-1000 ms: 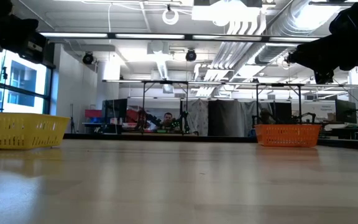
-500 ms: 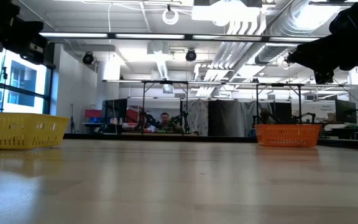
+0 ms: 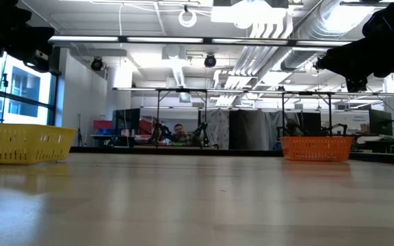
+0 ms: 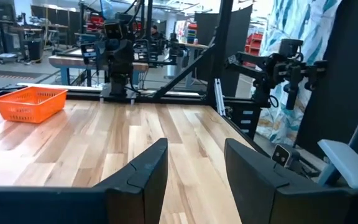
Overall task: Sort crayons
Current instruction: Return to Home Position
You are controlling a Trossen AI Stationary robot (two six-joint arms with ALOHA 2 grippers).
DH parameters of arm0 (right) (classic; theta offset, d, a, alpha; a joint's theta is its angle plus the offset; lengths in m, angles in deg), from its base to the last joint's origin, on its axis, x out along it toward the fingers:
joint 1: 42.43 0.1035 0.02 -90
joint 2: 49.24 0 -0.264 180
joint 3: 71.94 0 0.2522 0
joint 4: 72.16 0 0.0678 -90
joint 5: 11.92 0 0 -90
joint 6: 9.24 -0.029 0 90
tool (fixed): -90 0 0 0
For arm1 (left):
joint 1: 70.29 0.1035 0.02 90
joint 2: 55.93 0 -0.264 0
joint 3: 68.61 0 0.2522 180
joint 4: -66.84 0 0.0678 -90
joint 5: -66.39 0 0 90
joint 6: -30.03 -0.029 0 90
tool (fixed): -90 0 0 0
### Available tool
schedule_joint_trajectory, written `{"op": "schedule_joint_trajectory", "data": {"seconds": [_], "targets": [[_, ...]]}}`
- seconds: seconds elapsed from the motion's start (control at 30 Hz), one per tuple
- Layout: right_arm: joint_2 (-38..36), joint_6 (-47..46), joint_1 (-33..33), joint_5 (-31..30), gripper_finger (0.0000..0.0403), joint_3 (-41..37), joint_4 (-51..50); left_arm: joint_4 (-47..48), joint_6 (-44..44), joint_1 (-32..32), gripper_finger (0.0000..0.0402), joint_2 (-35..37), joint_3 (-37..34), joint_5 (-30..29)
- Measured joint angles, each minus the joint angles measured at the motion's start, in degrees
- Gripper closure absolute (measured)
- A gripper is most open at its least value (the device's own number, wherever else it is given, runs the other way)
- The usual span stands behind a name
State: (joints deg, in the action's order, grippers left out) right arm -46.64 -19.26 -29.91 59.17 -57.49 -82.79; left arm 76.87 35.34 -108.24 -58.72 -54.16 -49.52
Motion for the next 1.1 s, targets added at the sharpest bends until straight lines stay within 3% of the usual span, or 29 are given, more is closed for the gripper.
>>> {"op": "schedule_joint_trajectory", "data": {"seconds": [0.4,1.1], "targets": [[0.0,0.0,0.0,0.0,0.0269,0.0,0.0,0.0,8.0,0.0,0.0257,0.2,0.0,3.2],[0.0,0.0,0.0,0.0,0.0269,0.0,0.0,-0.7,8.0,0.0,0.0257,0.2,0.0,2.8]]}}
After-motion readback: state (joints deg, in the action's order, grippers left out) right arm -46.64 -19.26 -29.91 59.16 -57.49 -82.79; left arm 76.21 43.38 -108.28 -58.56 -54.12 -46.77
